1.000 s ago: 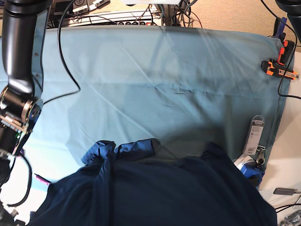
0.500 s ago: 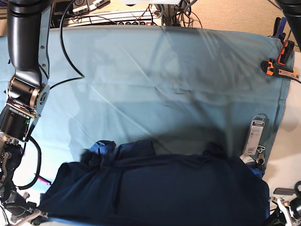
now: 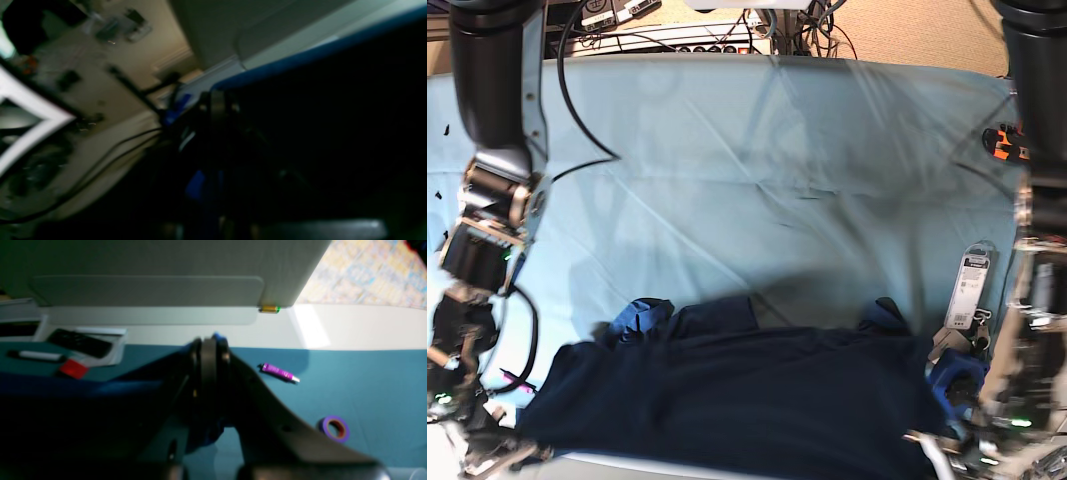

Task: Layout the t-shirt on the table in an organized manner, then fold the t-shirt properly
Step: 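Lower the shirt onto the table with both grippers and release, then grasp a sleeve of the shirt with the left gripper, then pull the sleeve with the left gripper away from the right gripper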

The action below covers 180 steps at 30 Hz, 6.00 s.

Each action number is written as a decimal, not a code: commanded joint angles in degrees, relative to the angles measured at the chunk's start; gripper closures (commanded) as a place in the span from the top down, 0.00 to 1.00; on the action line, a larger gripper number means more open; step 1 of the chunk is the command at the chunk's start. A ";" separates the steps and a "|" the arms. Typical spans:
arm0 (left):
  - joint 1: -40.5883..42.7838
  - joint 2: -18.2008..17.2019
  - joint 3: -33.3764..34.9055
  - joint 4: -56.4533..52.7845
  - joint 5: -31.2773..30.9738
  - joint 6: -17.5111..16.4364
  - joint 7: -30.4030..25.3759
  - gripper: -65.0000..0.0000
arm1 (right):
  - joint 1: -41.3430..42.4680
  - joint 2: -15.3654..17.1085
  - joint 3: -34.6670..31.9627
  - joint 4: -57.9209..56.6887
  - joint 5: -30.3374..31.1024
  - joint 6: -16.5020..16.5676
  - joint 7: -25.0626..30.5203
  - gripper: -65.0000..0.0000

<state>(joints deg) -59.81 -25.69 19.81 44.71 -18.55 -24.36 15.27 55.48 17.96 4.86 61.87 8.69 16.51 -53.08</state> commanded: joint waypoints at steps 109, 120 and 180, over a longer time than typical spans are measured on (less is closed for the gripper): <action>31.58 7.37 -0.48 22.25 -31.21 -15.64 21.42 0.00 | -8.22 1.62 0.07 1.01 -11.32 -9.68 7.19 0.00; 45.20 -6.84 -0.48 48.30 -39.26 -15.64 33.03 0.00 | -8.15 1.88 0.07 1.01 -11.32 -9.68 6.64 0.00; 68.89 -33.86 -0.48 54.69 -37.16 -15.64 45.42 0.00 | -42.36 15.47 0.22 26.16 -5.84 0.61 -16.17 0.00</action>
<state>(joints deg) 9.21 -57.95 19.81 99.00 -56.23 -39.81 58.98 11.90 31.70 4.47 87.02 4.51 17.63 -69.87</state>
